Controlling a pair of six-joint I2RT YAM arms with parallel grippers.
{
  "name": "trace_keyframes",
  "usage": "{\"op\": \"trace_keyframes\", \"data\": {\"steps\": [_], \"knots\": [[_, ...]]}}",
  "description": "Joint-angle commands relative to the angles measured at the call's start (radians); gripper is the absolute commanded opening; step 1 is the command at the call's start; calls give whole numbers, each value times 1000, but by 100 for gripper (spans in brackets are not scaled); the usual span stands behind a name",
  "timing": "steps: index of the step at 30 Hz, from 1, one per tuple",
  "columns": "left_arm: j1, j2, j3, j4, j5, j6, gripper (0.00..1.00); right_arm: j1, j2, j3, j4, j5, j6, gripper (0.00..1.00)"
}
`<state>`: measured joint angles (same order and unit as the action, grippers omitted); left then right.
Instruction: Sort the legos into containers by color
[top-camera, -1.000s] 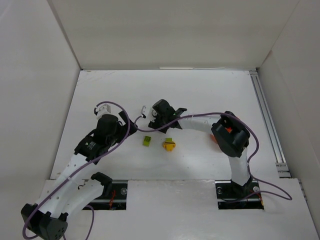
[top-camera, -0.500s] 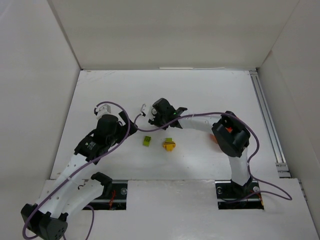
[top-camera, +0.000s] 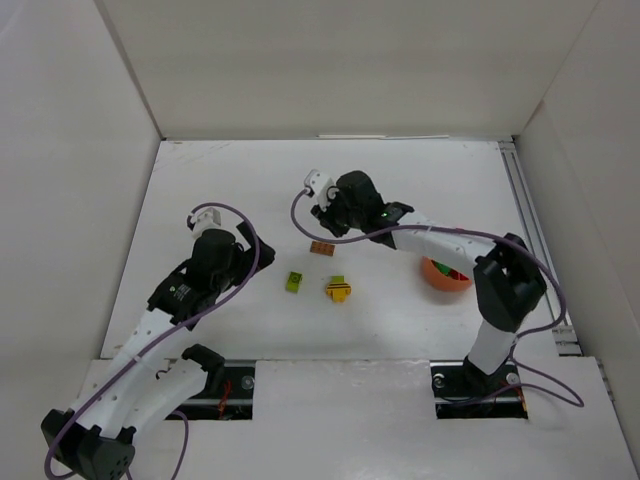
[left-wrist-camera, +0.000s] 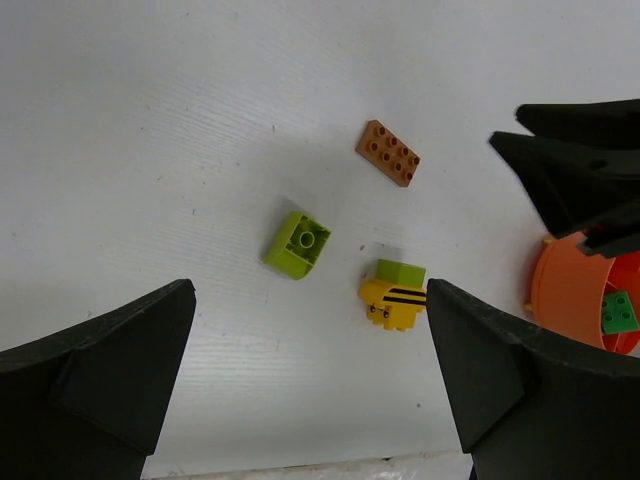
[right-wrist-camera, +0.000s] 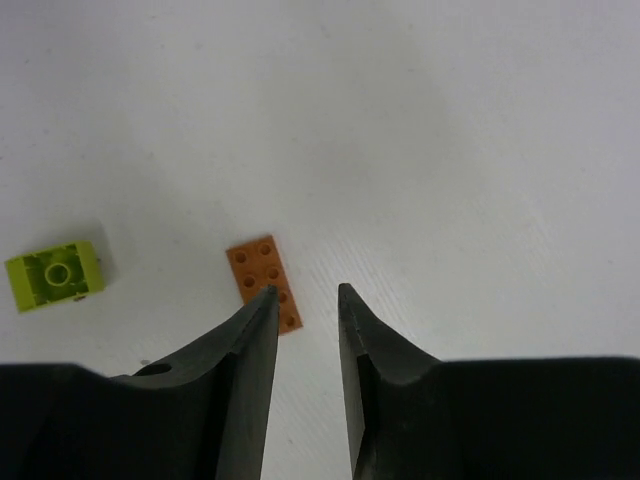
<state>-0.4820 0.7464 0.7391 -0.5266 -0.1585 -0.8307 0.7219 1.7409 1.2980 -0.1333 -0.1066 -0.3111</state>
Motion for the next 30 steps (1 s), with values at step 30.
{"op": "trace_keyframes", "data": {"steps": [30], "knots": [[2,-2,3,8,-10,8,100,113,370,245,-154,254,-85,63]]}}
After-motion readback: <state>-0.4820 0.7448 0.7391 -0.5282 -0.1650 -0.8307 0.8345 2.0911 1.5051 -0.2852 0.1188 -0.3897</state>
